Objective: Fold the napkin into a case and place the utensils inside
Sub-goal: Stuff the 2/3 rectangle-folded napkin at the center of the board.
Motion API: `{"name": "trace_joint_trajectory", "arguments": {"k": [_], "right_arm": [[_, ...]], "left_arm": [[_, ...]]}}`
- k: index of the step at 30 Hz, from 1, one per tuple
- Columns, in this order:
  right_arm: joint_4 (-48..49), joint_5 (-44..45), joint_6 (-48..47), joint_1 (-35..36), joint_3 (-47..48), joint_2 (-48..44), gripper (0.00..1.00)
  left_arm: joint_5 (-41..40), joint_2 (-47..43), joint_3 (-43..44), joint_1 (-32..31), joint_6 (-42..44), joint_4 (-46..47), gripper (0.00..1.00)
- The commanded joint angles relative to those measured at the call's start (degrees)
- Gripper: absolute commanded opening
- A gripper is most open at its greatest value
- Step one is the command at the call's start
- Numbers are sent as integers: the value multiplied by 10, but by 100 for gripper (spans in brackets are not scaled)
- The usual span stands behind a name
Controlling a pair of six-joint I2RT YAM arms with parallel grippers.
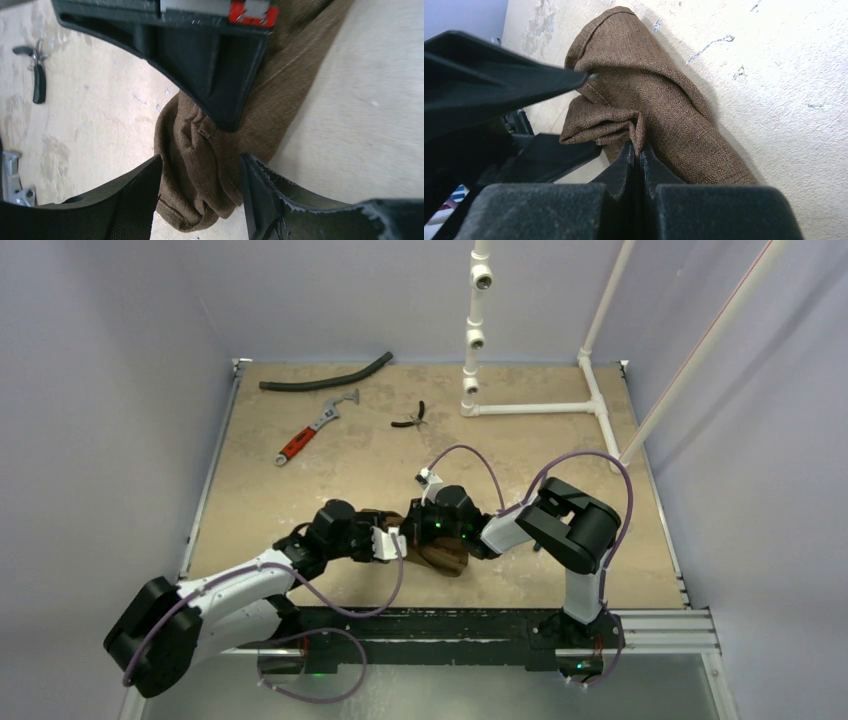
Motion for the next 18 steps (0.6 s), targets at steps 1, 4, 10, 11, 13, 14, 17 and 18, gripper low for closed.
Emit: {"name": "trace_joint_trajectory", "arguments": {"k": [1,4,10,11,13,14,17,18], "right_arm": [[-96,24,-31,11,-17,34,0],[-94,23,-32,12,-19,34,0],[-91,22,-34,12,-22,34,0],[-90,22,-33,12,-22,34,0],[-90,21,-34,13,-23,35,0],[-89,21,-34,13,-23,36,0],[-86,20,-33,13,-23,36,0],[-86,19,-33,13,-23,37,0]], "left_arm": [[-76,60,-4,-3,-8,124,57],[-93,77,3,-2,-14,137,56],[-58,58,29,-2,-61,101,55],[-50,56,34,-2,-69,93,55],[-37,55,44,-1,-87,84,55],[-30,56,52,-1,-94,79,54],[-13,59,65,-1,-105,68,53],[-11,62,66,-1,-105,68,53]]}}
